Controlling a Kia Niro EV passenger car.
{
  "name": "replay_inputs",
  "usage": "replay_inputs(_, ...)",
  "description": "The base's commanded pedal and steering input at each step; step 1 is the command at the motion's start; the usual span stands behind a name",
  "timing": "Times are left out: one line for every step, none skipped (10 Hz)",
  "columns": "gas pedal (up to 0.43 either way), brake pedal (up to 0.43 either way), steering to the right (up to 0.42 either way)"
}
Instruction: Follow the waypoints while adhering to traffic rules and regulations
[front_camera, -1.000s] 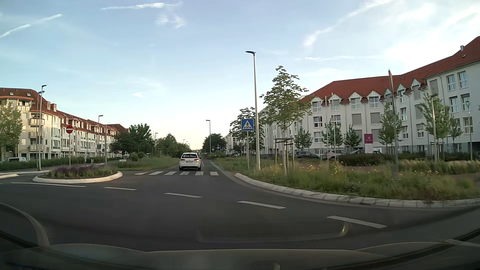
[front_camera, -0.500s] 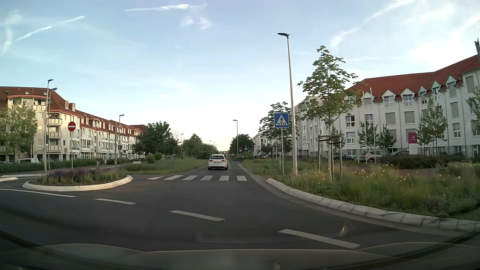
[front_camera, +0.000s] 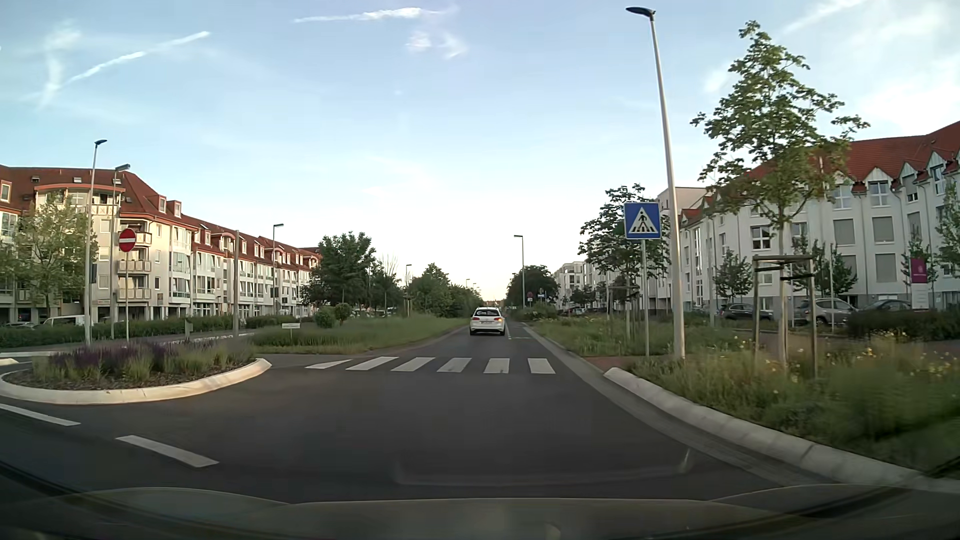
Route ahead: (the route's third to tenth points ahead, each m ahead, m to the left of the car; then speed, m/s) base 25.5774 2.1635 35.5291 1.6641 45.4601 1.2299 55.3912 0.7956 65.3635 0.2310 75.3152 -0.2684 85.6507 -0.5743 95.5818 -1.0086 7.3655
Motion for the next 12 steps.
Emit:
replay_inputs(0.240, 0.000, -0.065)
replay_inputs(0.240, 0.000, -0.043)
replay_inputs(0.240, 0.000, -0.027)
replay_inputs(0.240, 0.000, -0.013)
replay_inputs(0.240, 0.000, -0.004)
replay_inputs(0.260, 0.000, 0.000)
replay_inputs(0.260, 0.000, 0.003)
replay_inputs(0.268, 0.000, 0.011)
replay_inputs(0.268, 0.000, 0.023)
replay_inputs(0.268, 0.000, 0.035)
replay_inputs(0.268, 0.000, 0.042)
replay_inputs(0.268, 0.000, 0.044)
